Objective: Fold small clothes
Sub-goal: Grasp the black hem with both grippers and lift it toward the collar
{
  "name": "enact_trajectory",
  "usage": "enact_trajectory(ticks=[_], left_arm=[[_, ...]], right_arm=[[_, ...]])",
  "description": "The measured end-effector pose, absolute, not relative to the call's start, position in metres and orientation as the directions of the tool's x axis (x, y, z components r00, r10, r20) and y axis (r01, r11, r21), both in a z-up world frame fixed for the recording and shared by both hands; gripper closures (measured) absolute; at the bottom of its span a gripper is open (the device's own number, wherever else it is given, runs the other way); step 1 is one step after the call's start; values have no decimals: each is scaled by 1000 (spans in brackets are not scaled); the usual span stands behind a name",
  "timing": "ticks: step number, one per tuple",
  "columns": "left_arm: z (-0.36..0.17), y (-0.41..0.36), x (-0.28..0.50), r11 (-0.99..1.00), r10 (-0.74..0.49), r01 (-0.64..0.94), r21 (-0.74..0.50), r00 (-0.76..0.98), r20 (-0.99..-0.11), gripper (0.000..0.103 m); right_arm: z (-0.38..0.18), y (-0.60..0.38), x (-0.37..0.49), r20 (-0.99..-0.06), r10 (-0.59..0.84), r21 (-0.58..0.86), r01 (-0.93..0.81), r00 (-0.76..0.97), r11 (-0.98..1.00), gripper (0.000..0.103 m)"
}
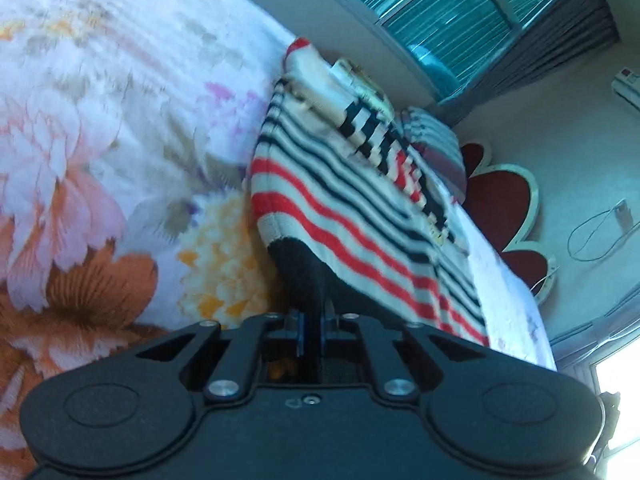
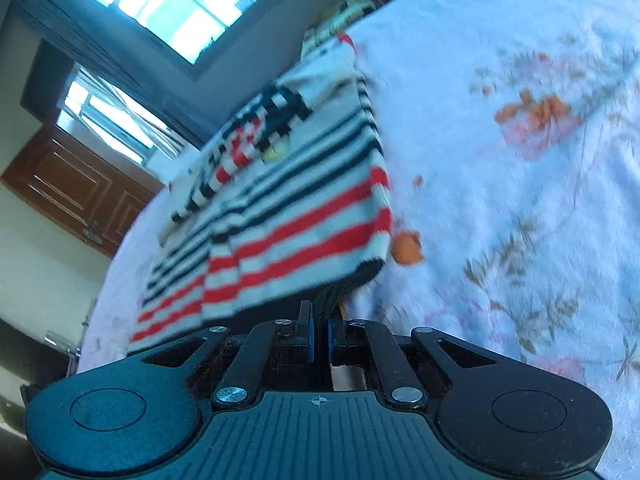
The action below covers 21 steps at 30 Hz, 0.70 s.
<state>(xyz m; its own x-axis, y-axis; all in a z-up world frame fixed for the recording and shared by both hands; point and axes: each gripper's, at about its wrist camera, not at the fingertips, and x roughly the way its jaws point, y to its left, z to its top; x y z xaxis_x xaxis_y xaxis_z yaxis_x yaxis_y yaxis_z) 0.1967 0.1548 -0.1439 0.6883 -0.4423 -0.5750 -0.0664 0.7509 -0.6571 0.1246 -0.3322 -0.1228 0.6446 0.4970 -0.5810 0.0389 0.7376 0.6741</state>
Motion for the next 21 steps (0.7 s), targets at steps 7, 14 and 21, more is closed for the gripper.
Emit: enact_trajectory(ticks=[7, 14, 21], left_arm=[[-103, 145, 229, 754, -437, 4, -657, 749, -497, 98], [-64, 144, 316, 747, -416, 32, -664, 801, -430, 97], [-60, 129, 442, 811, -374, 15, -585, 782, -498, 97]], right_arm=[[-66, -323, 159, -501, 484, 644, -65, 717, 762, 98], [-33, -333, 242, -443, 458, 662, -63, 771, 747, 98], [-43, -347, 374, -449, 476, 697, -37, 756, 716, 98]])
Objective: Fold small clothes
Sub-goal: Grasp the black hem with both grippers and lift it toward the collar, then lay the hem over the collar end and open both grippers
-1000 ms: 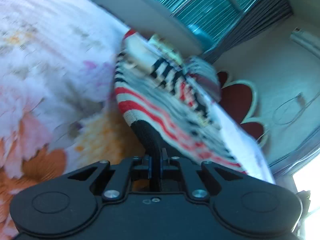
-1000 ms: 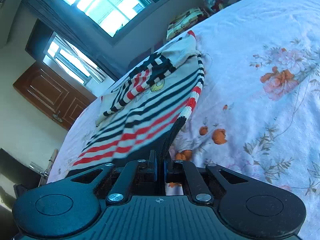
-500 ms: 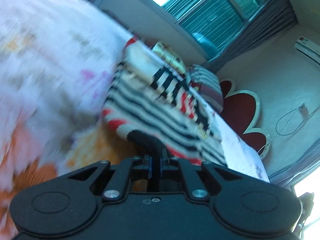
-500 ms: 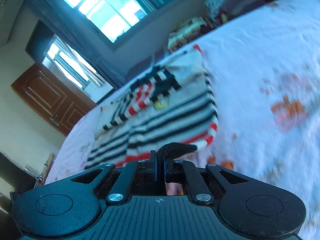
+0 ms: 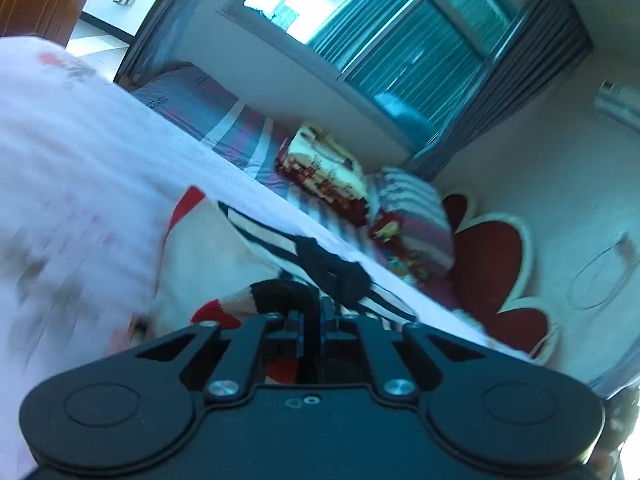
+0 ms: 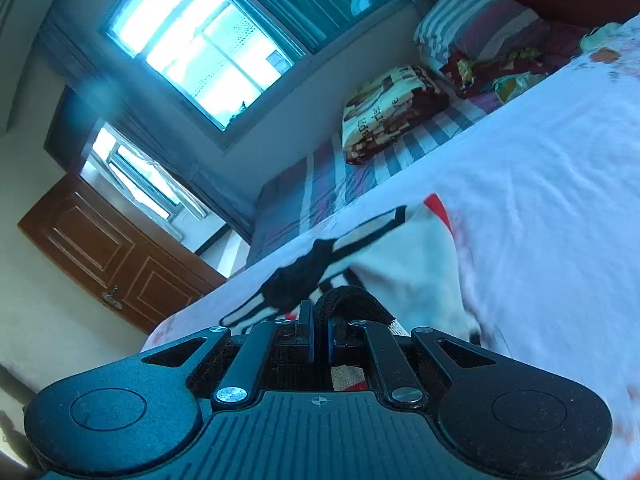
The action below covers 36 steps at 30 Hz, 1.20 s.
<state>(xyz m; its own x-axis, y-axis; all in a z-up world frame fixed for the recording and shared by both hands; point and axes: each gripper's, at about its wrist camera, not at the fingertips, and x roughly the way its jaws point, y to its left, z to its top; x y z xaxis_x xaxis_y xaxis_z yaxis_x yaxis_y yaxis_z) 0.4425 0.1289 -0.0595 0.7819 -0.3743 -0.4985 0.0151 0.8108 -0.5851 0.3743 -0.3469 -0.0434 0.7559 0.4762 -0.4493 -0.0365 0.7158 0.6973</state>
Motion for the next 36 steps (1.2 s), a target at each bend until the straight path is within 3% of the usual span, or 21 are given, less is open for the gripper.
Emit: enact_trajectory(ticks=[6, 9, 11, 12, 13, 14, 15, 20, 24, 27, 29, 32, 36], left_arm=[[-98, 123, 536, 856, -322, -56, -513, 719, -616, 97], [-120, 130, 558, 845, -326, -61, -532, 729, -602, 79], [-126, 133, 558, 860, -299, -47, -507, 760, -577, 51], [-125, 133, 554, 866, -293, -28, -499, 781, -552, 47], [-124, 132, 551, 881, -266, -27, -472, 798, -541, 31], [-121, 131, 547, 896, -238, -27, -443, 813, -532, 19], [-121, 129, 545, 906, -236, -8, -424, 821, -519, 19], [-116, 112, 561, 957, -235, 82, -278, 781, -579, 37], [-119, 91, 574, 978, -207, 134, -163, 747, -631, 40], [-114, 85, 567, 966, -258, 193, -172, 778, -573, 36], [-117, 85, 563, 962, -267, 187, -199, 794, -547, 27], [-122, 88, 556, 950, -302, 206, -235, 798, -522, 19], [-129, 86, 568, 960, -268, 162, -229, 774, -574, 25]], right_arm=[[-98, -345, 488, -498, 510, 698, -24, 702, 715, 98], [-123, -339, 522, -519, 482, 664, -23, 706, 748, 95], [-135, -338, 532, -530, 468, 639, -30, 707, 769, 83], [-136, -336, 530, -525, 450, 613, -46, 722, 789, 71], [-136, -336, 526, -505, 431, 595, -61, 748, 802, 46], [-136, -339, 522, -469, 421, 597, -72, 776, 799, 34], [-137, -343, 518, -445, 407, 601, -71, 798, 796, 30], [-133, -337, 525, -465, 410, 533, -121, 785, 837, 30], [-139, -298, 531, -570, 337, 328, -168, 749, 930, 30], [-153, -281, 529, -598, 321, 272, -191, 734, 943, 32], [-160, -274, 525, -601, 312, 245, -202, 736, 948, 33], [-164, -276, 525, -603, 310, 245, -200, 735, 949, 42], [-165, -279, 527, -609, 305, 238, -197, 732, 951, 55]])
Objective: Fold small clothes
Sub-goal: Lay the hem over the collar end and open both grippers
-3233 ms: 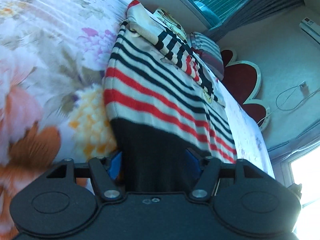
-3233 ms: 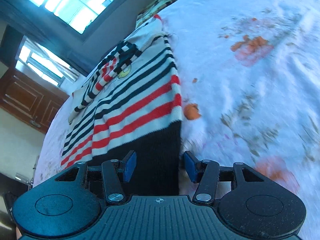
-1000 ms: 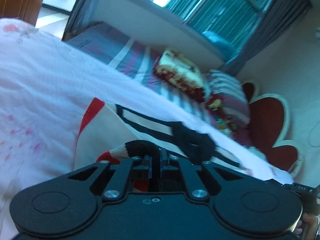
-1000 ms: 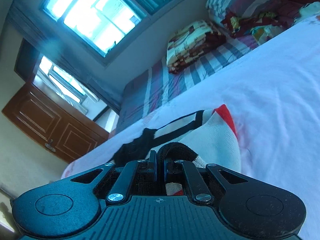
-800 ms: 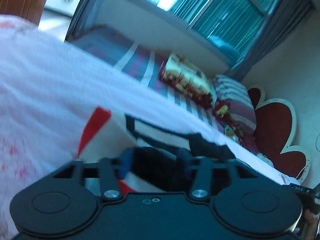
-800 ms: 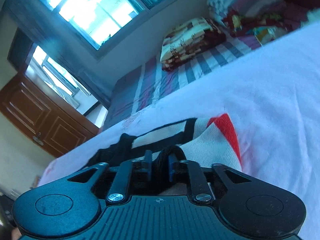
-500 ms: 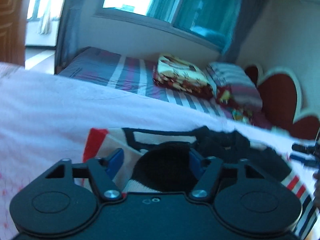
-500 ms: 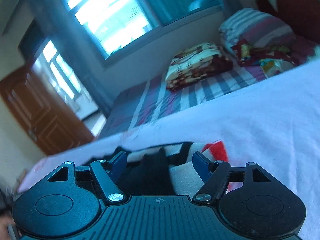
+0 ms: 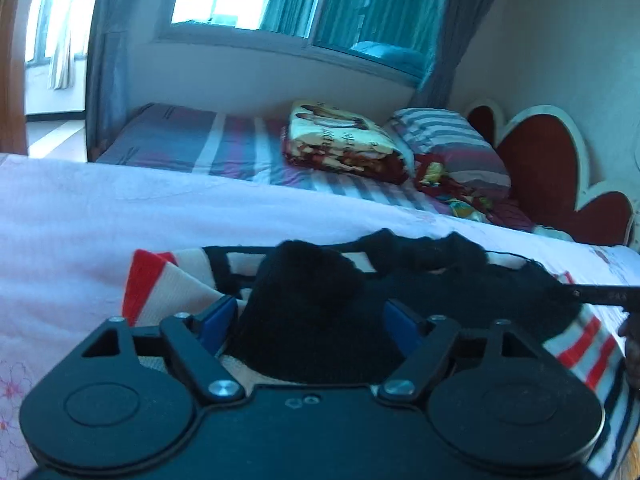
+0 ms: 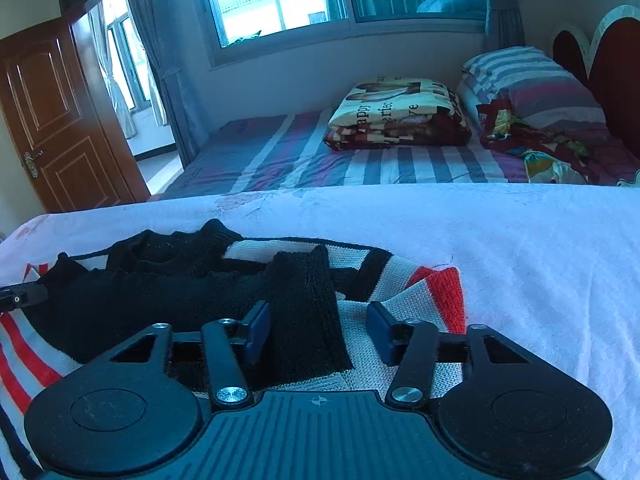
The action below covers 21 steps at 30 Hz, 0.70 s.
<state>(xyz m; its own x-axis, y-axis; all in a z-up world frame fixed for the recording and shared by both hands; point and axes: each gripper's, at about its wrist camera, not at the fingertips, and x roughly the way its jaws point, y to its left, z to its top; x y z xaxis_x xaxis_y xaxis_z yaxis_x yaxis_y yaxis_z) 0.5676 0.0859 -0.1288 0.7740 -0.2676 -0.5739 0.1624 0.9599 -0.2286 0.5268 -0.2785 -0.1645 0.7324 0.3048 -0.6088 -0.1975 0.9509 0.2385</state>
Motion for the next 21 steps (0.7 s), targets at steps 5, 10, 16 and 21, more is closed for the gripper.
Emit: enact_trajectory(ticks=[5, 10, 16, 21], left_arm=[[-130, 79, 587, 978, -205, 133, -159, 729, -653, 33], [-127, 75, 579, 986, -160, 148, -72, 750, -642, 97], [-103, 79, 548, 991, -119, 78, -111, 886, -448, 97], [-118, 69, 590, 999, -35, 13, -42, 823, -567, 97]], right_arm=[[-160, -272, 528, -613, 280, 188, -208, 739, 960, 65], [-160, -263, 523, -589, 261, 131, -228, 765, 965, 99], [-138, -273, 507, -447, 247, 159, -196, 859, 968, 100], [-154, -278, 545, -565, 204, 177, -124, 799, 976, 100]])
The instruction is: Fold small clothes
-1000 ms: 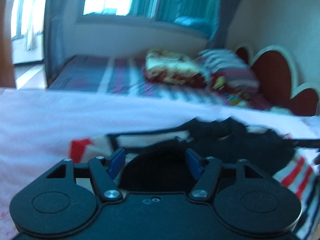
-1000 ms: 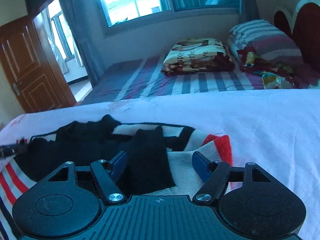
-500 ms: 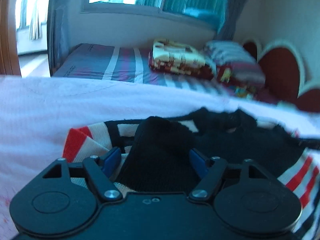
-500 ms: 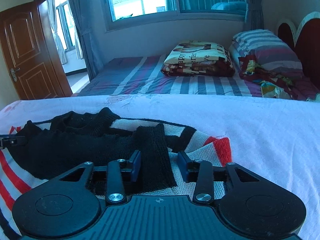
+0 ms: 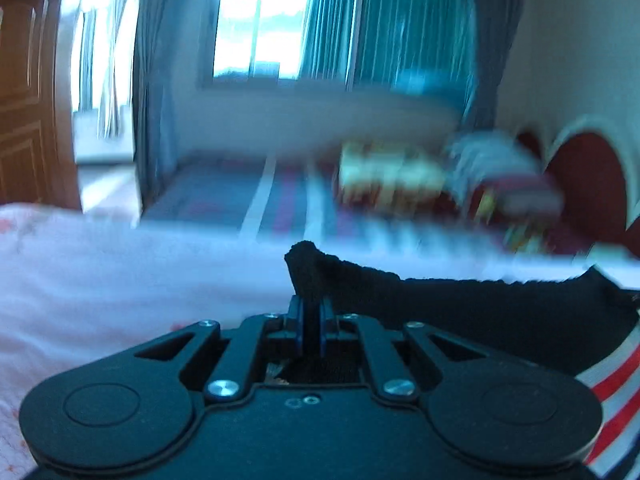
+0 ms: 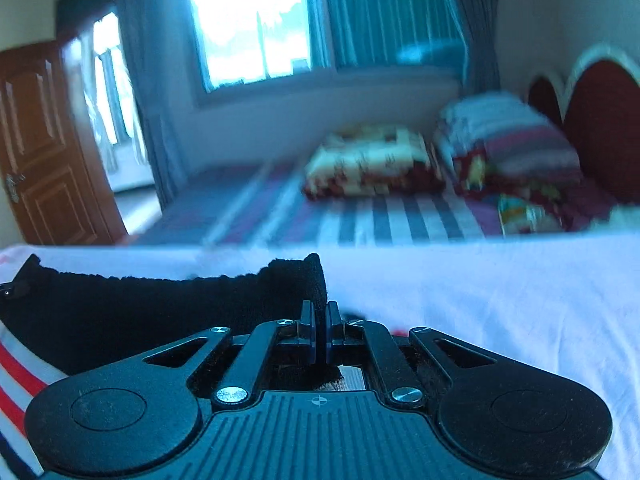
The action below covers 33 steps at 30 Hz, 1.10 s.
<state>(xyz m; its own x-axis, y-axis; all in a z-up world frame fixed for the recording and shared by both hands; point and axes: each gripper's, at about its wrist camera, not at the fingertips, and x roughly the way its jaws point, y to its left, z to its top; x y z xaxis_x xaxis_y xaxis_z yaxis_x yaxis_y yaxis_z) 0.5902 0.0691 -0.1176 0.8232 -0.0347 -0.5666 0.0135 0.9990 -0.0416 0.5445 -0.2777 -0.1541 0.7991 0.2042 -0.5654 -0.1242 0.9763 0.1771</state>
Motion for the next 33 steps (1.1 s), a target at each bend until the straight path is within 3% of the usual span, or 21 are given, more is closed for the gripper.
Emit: enact_trajectory(ticks=[1, 3, 5, 6, 7, 8, 9, 11, 12, 13, 15, 19, 21, 26, 30, 33], left_arm=[[-130, 65, 601, 1000, -13, 8, -11, 780, -625, 95], [-130, 57, 611, 999, 15, 17, 42, 756, -654, 91], [-130, 53, 611, 996, 41, 21, 87, 761, -648, 83], [-128, 55, 609, 997, 33, 21, 76, 764, -644, 79], [-124, 60, 605, 999, 14, 18, 43, 770, -637, 60], [-119, 64, 597, 1000, 17, -8, 18, 792, -611, 35], [-111, 65, 583, 999, 32, -34, 6, 833, -552, 29], [-100, 56, 562, 999, -45, 25, -48, 866, -498, 30], [-97, 47, 556, 994, -101, 69, -81, 859, -503, 30], [-98, 33, 554, 989, -148, 116, -93, 848, -510, 31], [-104, -3, 552, 976, -199, 215, -35, 812, -548, 33], [-126, -44, 549, 944, -176, 311, 113, 762, -623, 32], [-128, -26, 544, 945, -174, 307, 117, 770, -614, 26], [-137, 52, 527, 985, -53, 144, 99, 788, -613, 16], [-120, 37, 506, 985, -29, 122, 120, 810, -586, 21], [-110, 9, 485, 983, -112, 174, 62, 829, -547, 19]], right_arm=[[-166, -276, 557, -630, 197, 174, -111, 751, 978, 100], [-164, -275, 559, -616, 199, 177, -112, 762, 978, 98], [-162, -277, 558, -614, 205, 182, -116, 762, 976, 85], [-160, -278, 557, -612, 200, 182, -110, 765, 977, 67], [-155, -281, 553, -599, 183, 178, -94, 780, 980, 43], [-150, -281, 544, -567, 162, 174, -75, 808, 982, 34], [-142, -281, 536, -529, 151, 171, -70, 835, 983, 33], [-133, -268, 522, -501, 237, 202, -154, 833, 967, 39], [-128, -256, 520, -510, 281, 205, -202, 813, 958, 56], [-127, -238, 519, -530, 311, 178, -255, 789, 950, 65], [-128, -203, 519, -556, 361, 135, -347, 748, 928, 65], [-151, -166, 519, -641, 354, 78, -402, 681, 913, 65], [-156, -178, 512, -644, 295, 9, -379, 706, 925, 65], [-162, -253, 489, -650, 173, 30, -203, 740, 979, 66], [-141, -239, 465, -624, 181, 29, -209, 760, 978, 65], [-134, -211, 440, -617, 284, 78, -302, 734, 950, 65]])
